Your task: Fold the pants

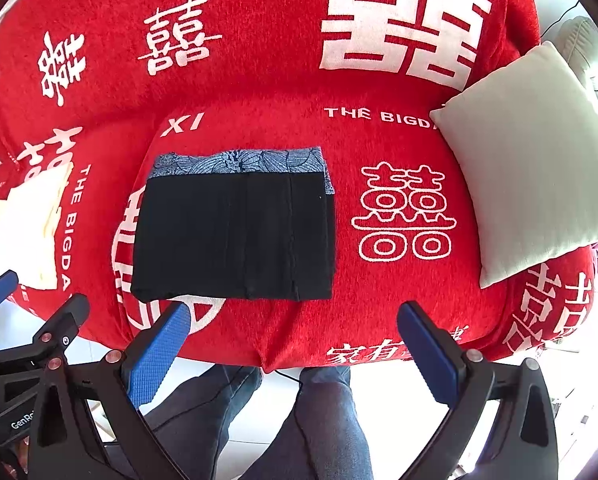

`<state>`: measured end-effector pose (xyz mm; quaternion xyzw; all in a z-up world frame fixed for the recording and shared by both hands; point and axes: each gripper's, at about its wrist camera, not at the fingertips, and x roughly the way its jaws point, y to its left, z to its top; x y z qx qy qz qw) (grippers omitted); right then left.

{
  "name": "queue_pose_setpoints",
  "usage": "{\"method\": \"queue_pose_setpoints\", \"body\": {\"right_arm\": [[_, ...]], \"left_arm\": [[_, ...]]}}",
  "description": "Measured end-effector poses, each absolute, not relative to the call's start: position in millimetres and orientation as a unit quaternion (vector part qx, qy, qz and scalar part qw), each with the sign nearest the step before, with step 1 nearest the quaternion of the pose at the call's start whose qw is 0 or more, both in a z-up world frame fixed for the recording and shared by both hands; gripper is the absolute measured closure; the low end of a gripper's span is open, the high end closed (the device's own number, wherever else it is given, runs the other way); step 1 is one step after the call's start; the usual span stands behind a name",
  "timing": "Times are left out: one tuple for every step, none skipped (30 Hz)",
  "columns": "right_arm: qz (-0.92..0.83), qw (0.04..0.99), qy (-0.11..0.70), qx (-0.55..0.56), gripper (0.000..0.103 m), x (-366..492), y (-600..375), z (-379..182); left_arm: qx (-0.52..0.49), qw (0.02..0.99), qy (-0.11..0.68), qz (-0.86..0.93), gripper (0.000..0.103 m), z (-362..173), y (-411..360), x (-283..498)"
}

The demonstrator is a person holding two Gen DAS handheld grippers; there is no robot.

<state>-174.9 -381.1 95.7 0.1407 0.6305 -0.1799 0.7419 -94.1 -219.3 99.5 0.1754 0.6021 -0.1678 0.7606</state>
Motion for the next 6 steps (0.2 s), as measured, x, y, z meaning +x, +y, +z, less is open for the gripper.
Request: {"method": "queue_pose_setpoints", "body": {"right_arm": [[-0.181, 0.742, 0.63, 0.142, 0.0, -175.1, -380.7, 95.9], [-0.182, 0.742, 0.629, 0.142, 0.0, -175.0, -380.9, 96.1], [-0.183, 0.742, 0.629, 0.143, 0.0, -175.1, -381.0, 96.1], [-0.184, 0.742, 0.629, 0.143, 0.0, -175.1, -380.9, 96.0], [-0.185, 0.741, 0.629, 0.144, 0.0, -175.2, -380.8, 96.0], [-0.185, 0.741, 0.629, 0.144, 0.0, -175.3, -380.9, 95.8]], "left_arm": [[0.173, 0.762, 0.601, -0.169, 0.0, 100.1, -219.0, -94.0], [0.172, 0.763, 0.599, -0.169, 0.0, 100.9, -218.8, -93.8], [0.172, 0.765, 0.597, -0.169, 0.0, 101.8, -218.8, -93.9], [0.173, 0.766, 0.596, -0.17, 0.0, 102.3, -218.6, -93.5], [0.174, 0.766, 0.595, -0.171, 0.0, 102.4, -218.9, -93.6], [0.176, 0.765, 0.595, -0.173, 0.0, 102.3, -219.6, -94.2]]}}
